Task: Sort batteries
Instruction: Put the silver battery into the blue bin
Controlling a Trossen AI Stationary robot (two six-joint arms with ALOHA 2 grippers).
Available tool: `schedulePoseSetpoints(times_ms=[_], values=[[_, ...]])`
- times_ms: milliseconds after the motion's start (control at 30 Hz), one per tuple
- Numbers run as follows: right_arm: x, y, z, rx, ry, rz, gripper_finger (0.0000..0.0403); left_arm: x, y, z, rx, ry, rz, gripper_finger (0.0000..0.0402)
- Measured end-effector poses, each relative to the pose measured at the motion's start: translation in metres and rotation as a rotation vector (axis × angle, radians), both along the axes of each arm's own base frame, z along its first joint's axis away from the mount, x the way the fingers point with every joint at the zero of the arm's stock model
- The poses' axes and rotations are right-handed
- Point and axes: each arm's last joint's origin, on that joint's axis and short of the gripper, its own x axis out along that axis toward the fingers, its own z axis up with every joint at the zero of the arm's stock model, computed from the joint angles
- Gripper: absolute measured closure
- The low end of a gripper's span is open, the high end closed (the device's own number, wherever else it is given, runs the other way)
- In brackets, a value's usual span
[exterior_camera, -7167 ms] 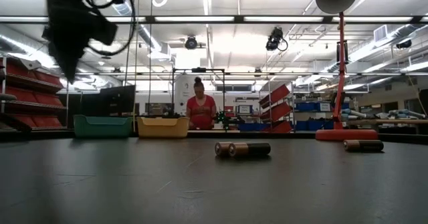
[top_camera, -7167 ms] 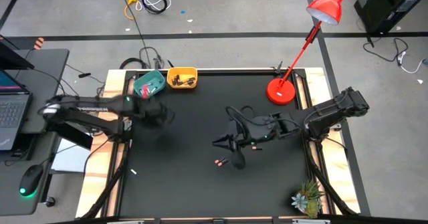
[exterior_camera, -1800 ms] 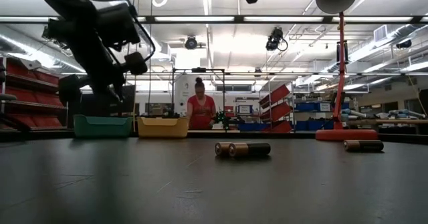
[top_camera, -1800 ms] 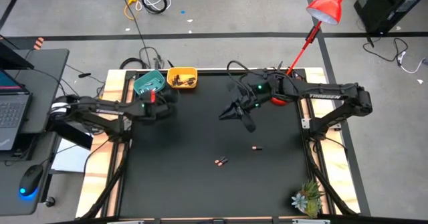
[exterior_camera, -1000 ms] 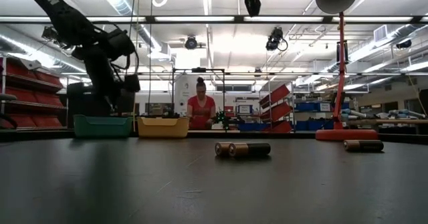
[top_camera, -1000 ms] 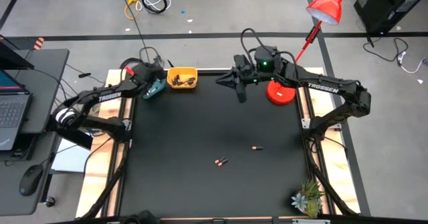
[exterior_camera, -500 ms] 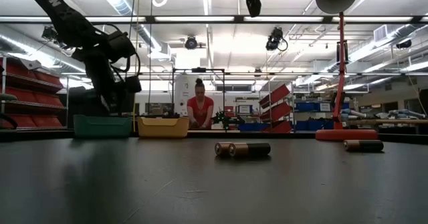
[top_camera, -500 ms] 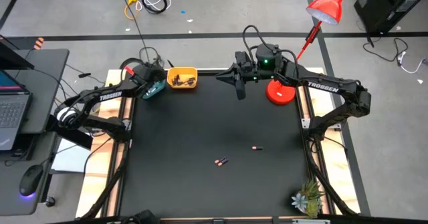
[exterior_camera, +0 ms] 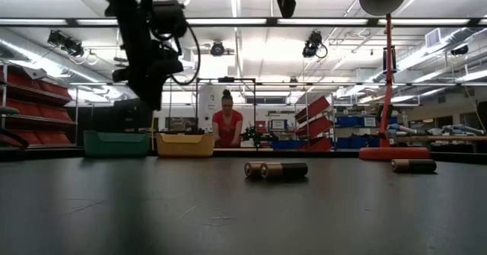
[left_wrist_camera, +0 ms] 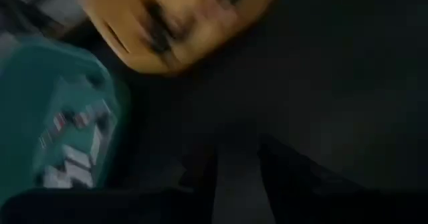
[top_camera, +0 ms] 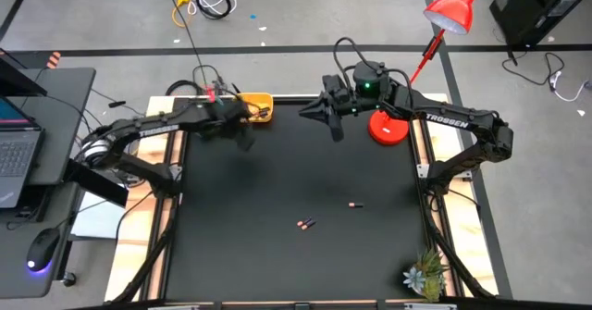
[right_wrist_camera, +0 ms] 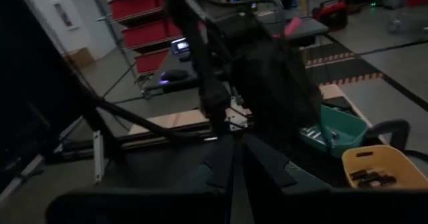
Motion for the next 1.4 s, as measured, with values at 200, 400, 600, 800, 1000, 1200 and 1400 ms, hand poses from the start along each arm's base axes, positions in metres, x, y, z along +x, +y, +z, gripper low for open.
schedulePoseSetpoints(times_ms=[200,400,600,800,1000,1200,1400], values=[[-0.001,0.002,-0.002,-0.043,0.009,0.073,0.0361,0.028,-0.048,-0.024,-0.353,0.359,-0.254,0.0286],[0.0,0.004,-0.007,-0.016,0.04,0.144,0.0361,0.037,-0.102,-0.067,-0.648,0.779,-0.453,0.0272],[0.007,0.025,-0.012,0.045,0.074,0.249,0.0361,0.039,-0.133,-0.093,-0.701,1.037,-0.664,0.0207],[0.015,0.058,-0.012,0.036,0.083,0.3,0.0361,0.036,-0.139,-0.104,-0.703,1.09,-0.701,0.0126],[0.021,0.078,-0.013,-0.012,0.099,0.204,0.0361,0.007,-0.138,-0.119,-0.769,1.208,-0.654,0.0087],[0.023,0.083,-0.011,0.016,0.085,0.125,0.0361,-0.023,-0.138,-0.134,-0.831,1.292,-0.617,0.0085],[0.024,0.081,-0.007,0.04,0.054,0.05,0.0361,-0.022,-0.139,-0.14,-0.802,1.252,-0.661,0.0085]])
